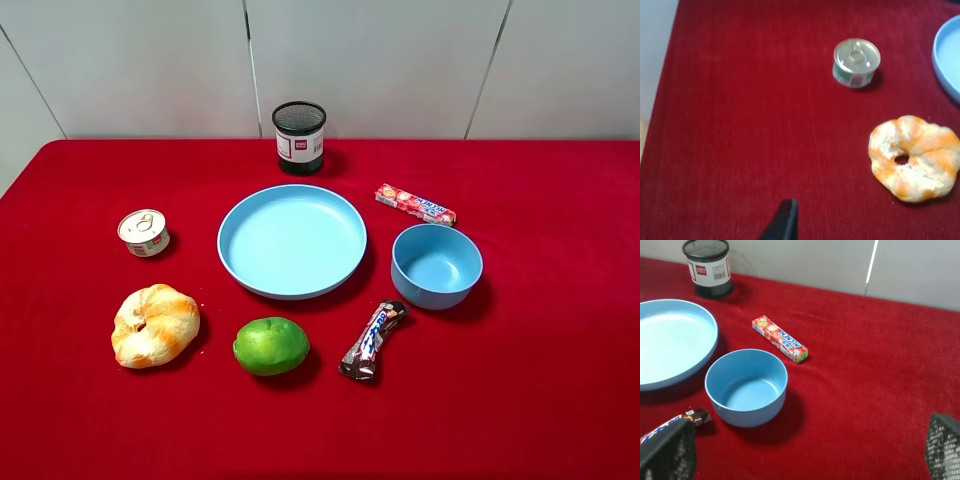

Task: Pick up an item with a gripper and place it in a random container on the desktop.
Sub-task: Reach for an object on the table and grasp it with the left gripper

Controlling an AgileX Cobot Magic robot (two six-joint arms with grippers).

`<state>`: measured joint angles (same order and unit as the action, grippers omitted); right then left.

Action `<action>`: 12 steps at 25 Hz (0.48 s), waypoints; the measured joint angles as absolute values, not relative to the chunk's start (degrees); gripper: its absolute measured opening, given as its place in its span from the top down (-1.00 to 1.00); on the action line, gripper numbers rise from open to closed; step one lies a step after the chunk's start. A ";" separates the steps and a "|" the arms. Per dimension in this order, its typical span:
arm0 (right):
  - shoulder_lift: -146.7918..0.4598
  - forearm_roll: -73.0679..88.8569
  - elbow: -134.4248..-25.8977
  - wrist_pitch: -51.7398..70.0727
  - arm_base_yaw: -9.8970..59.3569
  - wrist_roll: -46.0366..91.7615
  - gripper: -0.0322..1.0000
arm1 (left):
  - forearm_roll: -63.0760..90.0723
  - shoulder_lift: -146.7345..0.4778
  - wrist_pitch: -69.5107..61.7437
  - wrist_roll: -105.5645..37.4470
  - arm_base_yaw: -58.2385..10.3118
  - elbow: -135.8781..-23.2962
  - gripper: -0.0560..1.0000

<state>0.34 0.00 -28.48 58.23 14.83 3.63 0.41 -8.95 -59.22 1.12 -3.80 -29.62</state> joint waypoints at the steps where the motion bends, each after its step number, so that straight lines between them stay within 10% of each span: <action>1: 0.34 0.00 -28.48 58.23 14.83 3.63 -0.41 | 0.41 -11.54 -58.70 0.79 -3.80 -29.98 -0.83; 12: 0.34 0.00 -28.48 58.23 14.83 3.63 -0.41 | 0.56 -35.02 -50.10 -5.51 -3.80 -35.45 -0.82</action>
